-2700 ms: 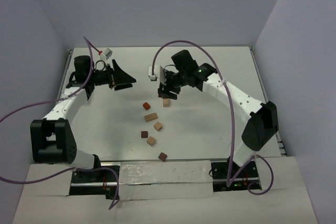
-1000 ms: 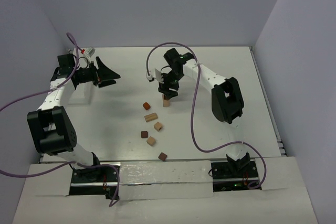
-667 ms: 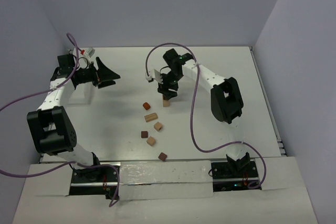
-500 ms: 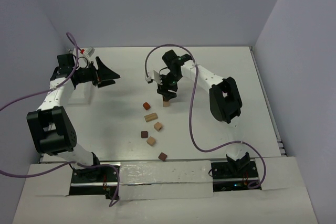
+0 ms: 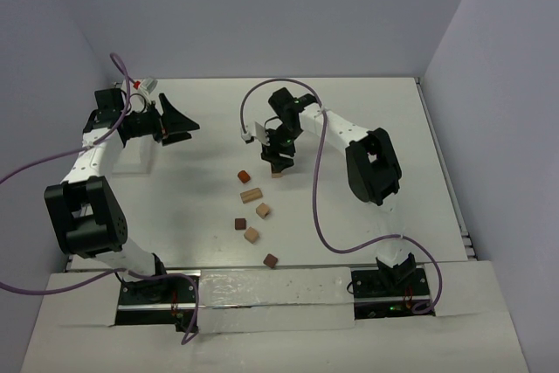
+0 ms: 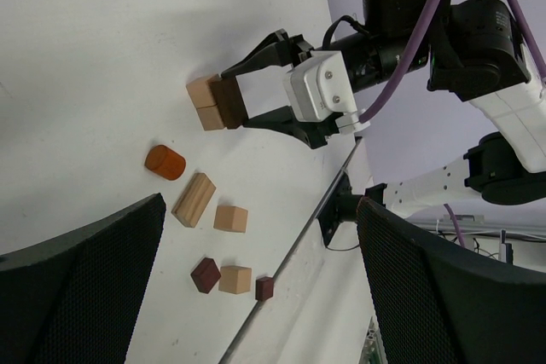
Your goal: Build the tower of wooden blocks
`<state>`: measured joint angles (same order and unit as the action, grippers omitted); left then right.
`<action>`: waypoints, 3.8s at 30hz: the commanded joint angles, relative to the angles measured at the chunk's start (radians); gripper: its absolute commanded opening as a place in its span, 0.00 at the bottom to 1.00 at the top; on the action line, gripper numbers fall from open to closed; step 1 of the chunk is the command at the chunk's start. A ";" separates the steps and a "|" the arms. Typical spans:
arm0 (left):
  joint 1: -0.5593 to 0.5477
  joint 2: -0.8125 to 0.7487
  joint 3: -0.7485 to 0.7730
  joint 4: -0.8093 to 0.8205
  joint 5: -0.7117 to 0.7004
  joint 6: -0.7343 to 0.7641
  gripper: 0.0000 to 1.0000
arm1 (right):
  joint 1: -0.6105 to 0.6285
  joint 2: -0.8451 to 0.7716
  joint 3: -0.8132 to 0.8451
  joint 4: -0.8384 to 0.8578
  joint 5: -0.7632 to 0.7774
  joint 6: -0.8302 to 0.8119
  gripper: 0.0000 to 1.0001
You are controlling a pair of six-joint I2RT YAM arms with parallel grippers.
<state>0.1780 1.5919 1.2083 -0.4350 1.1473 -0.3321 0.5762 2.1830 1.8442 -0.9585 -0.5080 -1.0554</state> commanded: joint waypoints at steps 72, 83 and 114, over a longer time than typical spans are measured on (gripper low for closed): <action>0.005 0.005 0.036 0.015 0.009 0.011 0.99 | 0.001 0.009 0.002 0.034 0.014 -0.014 0.98; 0.005 -0.003 0.041 -0.006 -0.002 0.034 0.99 | 0.011 -0.040 0.007 0.039 -0.007 0.008 1.00; -0.671 -0.392 -0.301 -0.317 -0.610 1.183 0.85 | -0.222 -0.873 -0.717 0.415 -0.038 0.616 1.00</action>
<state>-0.3958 1.2210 0.9637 -0.7802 0.6717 0.7123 0.3633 1.3945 1.1852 -0.6212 -0.5149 -0.5527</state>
